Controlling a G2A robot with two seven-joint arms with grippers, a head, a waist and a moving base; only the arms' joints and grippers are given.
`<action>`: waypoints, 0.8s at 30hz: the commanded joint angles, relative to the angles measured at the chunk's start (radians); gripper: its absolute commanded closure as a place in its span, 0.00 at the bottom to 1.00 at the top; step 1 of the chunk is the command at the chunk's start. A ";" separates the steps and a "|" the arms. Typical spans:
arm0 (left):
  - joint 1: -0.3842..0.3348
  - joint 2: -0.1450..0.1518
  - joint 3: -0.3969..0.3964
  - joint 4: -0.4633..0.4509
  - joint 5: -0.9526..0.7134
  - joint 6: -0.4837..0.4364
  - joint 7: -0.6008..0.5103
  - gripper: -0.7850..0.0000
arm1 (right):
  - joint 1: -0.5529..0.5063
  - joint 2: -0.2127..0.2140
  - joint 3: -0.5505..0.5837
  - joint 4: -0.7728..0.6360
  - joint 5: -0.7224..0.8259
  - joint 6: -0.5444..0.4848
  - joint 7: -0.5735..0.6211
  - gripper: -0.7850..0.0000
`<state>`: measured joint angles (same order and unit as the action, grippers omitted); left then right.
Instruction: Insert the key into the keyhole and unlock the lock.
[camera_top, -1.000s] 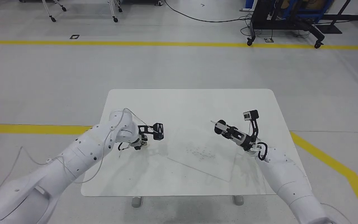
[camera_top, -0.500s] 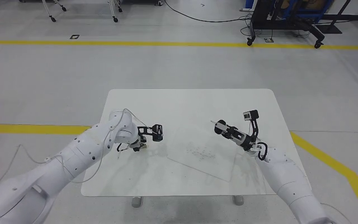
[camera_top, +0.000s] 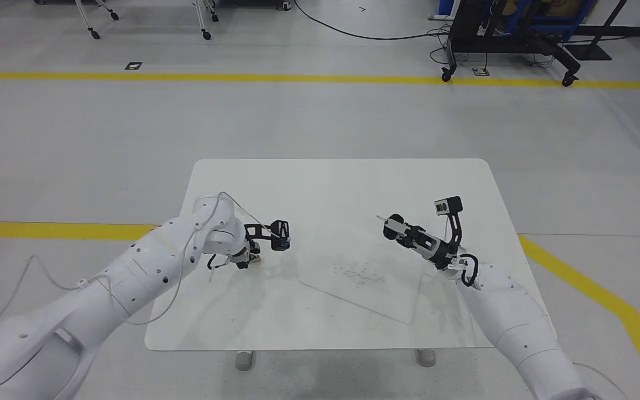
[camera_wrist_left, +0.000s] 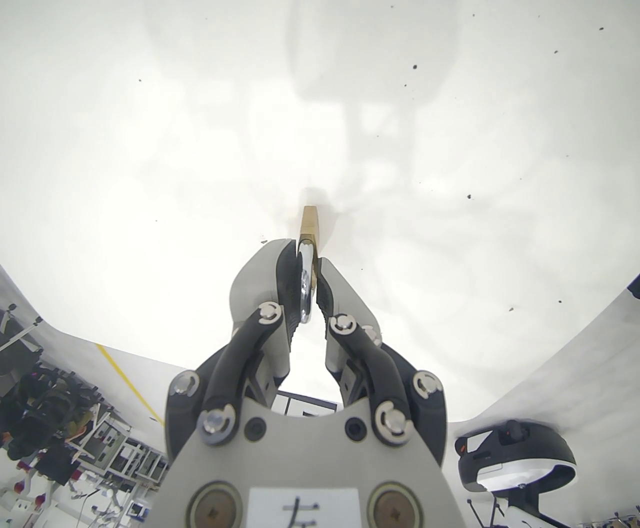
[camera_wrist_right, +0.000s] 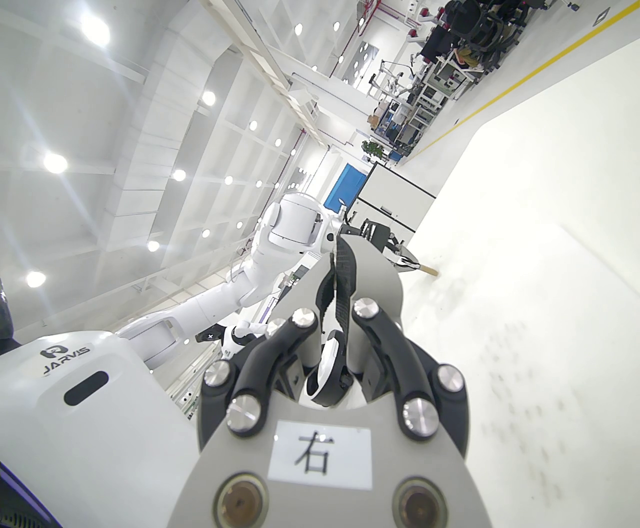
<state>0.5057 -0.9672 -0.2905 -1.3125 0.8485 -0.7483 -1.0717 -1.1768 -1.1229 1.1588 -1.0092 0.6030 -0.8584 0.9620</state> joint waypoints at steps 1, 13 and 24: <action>0.002 0.001 0.000 0.000 -0.001 0.000 0.000 1.00 | 0.000 0.000 0.000 0.000 0.000 0.000 0.000 1.00; -0.013 0.000 0.029 0.010 -0.046 0.009 -0.009 0.88 | 0.000 0.000 0.000 0.000 0.000 0.000 0.000 1.00; -0.033 -0.002 0.058 0.016 -0.071 0.020 -0.020 0.84 | 0.000 0.000 0.000 0.000 0.000 0.000 0.000 1.00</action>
<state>0.4738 -0.9690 -0.2336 -1.2965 0.7781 -0.7295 -1.0906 -1.1768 -1.1229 1.1588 -1.0092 0.6030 -0.8584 0.9620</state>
